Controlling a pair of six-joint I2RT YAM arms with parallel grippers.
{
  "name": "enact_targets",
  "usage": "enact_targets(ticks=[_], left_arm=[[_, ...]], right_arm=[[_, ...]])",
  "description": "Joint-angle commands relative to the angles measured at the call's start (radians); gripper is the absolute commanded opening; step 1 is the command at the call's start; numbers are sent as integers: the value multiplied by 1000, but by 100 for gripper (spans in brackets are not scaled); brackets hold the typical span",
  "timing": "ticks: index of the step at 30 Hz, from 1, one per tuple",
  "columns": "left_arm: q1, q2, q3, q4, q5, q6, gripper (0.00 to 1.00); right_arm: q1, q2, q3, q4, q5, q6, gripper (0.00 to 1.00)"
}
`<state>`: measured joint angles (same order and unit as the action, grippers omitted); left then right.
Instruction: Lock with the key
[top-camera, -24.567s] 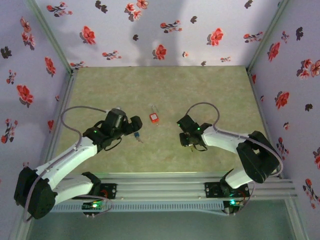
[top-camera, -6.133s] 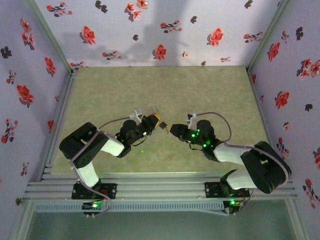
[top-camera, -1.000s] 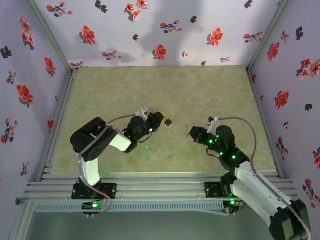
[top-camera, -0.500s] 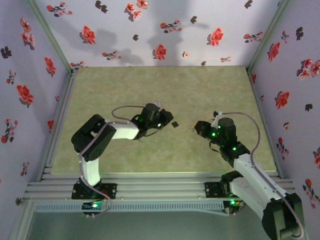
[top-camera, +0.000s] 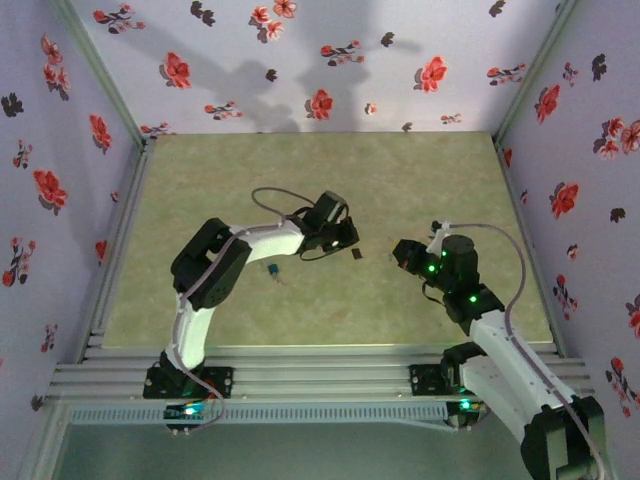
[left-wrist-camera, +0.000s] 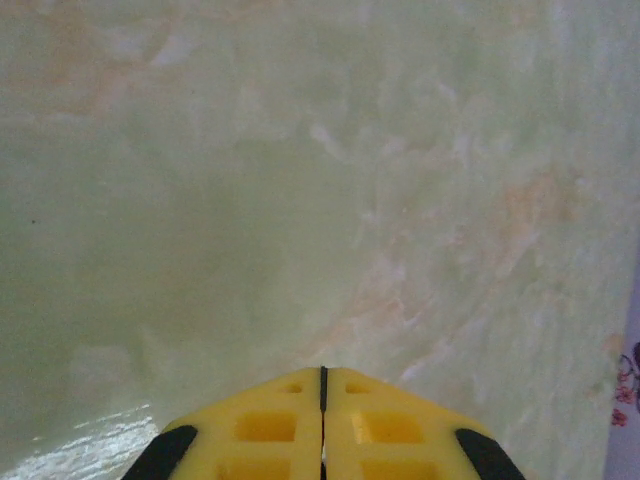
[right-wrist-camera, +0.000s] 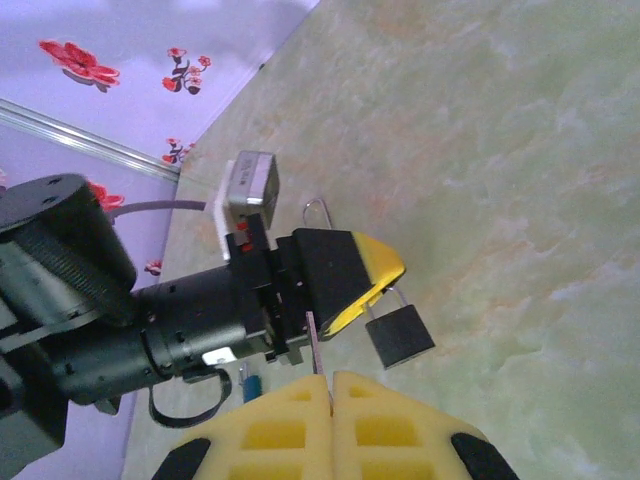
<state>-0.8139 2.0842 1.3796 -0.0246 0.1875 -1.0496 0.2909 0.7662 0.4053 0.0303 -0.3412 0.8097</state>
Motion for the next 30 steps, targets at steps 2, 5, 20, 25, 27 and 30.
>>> enact_targets(ticks=[2,5,20,25,27,30], left_arm=[[-8,51,97,-128,-23,62,0],[-8,76,132,-147,-25,69,0],[-9,151,219,-212,-57,78,0],[-8,160,217,-225,-63,81,0],[-7,160,215,-226,-66,85,3],[-5,161,216,-234,-68,91,8]], right_arm=[[-9,-18,-13,12,-19,-27,0],[-10,-20,-21,16,-24,-27,0],[-12,-19,-45,42,-40,-26,0],[-10,-11,-52,52,-41,-24,0],[-11,-7,-52,54,-42,-23,0],[-11,-4,-55,62,-48,-21,0]])
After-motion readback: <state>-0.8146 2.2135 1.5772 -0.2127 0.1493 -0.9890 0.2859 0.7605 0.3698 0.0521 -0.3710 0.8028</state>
